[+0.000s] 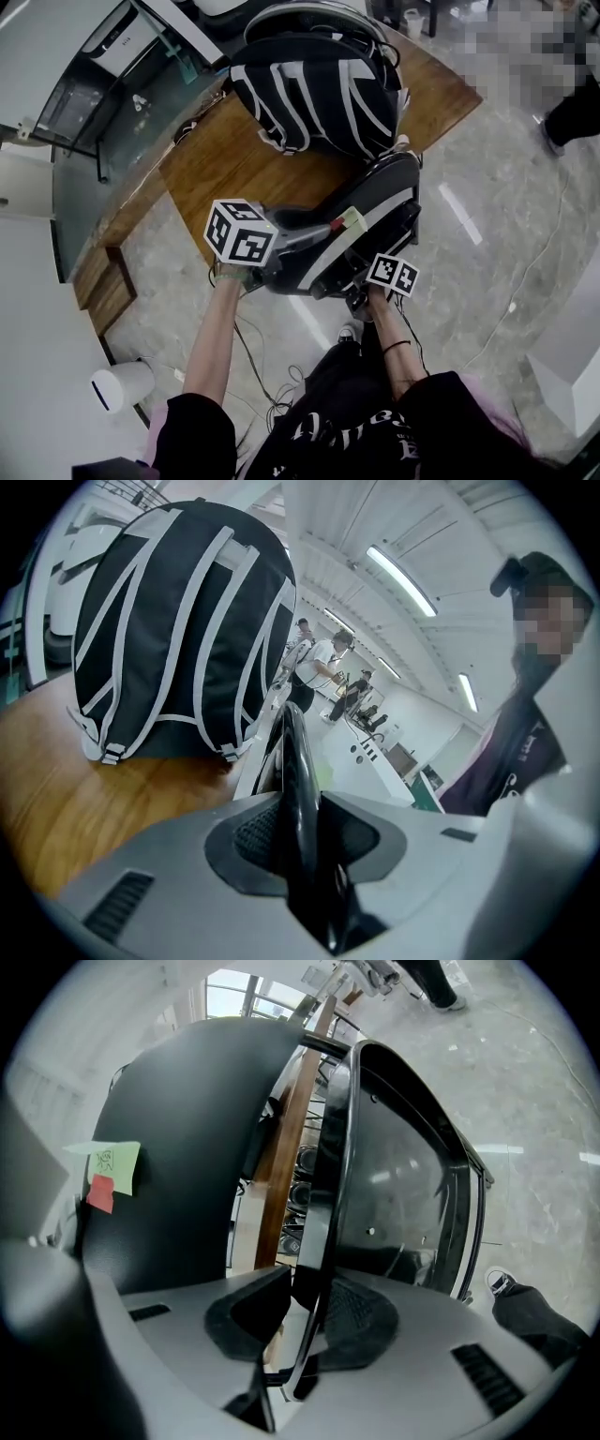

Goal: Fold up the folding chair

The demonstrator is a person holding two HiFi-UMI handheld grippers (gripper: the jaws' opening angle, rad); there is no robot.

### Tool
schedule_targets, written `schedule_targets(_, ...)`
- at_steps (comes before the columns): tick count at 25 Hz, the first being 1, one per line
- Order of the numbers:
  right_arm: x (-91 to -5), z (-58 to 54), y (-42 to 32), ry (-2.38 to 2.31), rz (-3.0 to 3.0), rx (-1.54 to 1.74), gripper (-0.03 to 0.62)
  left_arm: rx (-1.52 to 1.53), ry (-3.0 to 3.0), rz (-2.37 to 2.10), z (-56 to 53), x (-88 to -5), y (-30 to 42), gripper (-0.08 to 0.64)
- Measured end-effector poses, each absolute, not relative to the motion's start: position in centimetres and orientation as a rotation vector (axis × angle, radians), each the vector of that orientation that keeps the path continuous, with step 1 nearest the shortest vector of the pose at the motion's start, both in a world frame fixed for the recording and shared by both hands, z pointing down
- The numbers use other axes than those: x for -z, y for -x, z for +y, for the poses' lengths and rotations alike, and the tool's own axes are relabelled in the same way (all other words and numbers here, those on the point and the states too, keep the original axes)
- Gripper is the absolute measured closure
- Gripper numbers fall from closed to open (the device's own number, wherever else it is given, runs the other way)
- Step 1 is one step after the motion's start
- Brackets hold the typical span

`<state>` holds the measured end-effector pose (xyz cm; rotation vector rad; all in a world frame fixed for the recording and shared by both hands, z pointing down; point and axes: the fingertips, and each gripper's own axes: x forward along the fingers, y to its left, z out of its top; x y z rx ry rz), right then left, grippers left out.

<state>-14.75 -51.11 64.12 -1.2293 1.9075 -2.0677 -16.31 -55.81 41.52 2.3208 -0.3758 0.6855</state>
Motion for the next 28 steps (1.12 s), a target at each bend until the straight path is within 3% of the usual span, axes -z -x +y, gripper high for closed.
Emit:
schedule_targets(19, -64.6, -54.4, 16.5, 1.162, 2.044, 2.072, 0.502, -0.682, -2.331, -0.332, -60.1, -42.5, 18.6, 0.451)
schedule_targets(28, -65.0, -55.2, 16.5, 1.204, 2.086, 2.078, 0.494, -0.840, -2.431, -0.465, -61.8, -43.4, 19.0, 0.437)
